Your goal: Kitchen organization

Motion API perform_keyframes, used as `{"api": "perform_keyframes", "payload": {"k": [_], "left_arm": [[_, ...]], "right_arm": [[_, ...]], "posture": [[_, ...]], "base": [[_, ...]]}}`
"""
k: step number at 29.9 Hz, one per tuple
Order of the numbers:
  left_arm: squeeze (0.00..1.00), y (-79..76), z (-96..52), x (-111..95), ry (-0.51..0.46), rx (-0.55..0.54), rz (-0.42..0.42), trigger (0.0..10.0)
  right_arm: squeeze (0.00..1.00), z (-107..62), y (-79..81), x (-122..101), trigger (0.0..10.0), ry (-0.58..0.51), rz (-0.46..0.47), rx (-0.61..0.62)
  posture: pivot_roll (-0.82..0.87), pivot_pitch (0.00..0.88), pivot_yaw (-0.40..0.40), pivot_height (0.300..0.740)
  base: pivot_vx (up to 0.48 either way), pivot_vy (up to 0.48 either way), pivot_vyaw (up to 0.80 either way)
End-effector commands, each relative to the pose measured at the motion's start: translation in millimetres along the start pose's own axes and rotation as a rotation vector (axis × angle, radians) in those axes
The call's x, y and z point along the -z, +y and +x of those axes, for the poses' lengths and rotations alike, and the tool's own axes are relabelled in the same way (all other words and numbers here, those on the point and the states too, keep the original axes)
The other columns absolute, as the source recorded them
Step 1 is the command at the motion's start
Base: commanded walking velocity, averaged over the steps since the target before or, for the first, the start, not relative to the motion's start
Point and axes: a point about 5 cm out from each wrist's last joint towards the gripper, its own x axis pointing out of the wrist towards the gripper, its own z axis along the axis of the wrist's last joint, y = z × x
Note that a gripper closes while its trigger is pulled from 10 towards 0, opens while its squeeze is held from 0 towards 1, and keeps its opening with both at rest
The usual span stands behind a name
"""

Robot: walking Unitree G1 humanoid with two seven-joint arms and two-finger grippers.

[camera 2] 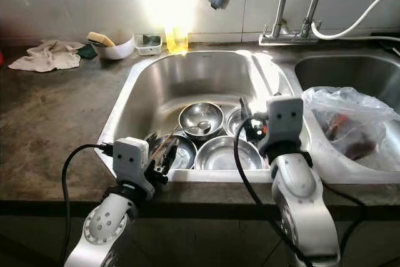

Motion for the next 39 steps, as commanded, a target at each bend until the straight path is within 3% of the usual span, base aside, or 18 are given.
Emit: {"api": "perform_keyframes", "payload": {"k": [1, 13, 39], "left_arm": [[0.00, 1.4, -0.1, -2, -0.012, 0.005, 0.006, 10.0], [0.00, -2.7, -3.5, -17, -0.066, 0.001, 0.001, 10.0], [0.00, -5.1, -5.3, -7, -0.037, 0.001, 0.002, 10.0]], "right_arm": [[0.00, -3.8, 4.0, -6, 10.0, -0.028, 0.001, -0.012], [0.00, -20.9, 12.6, -8, 10.0, -0.026, 0.028, -0.043], [0.00, -5.4, 10.4, -6, 10.0, -0.034, 0.031, 0.008]], "posture": [[0.07, 0.048, 0.005, 0.740], [0.07, 0.049, -0.006, 0.740], [0.07, 0.045, -0.010, 0.740]], "base": [[0.000, 0.000, 0.00], [0.000, 0.000, 0.00], [0.000, 0.000, 0.00]]}}
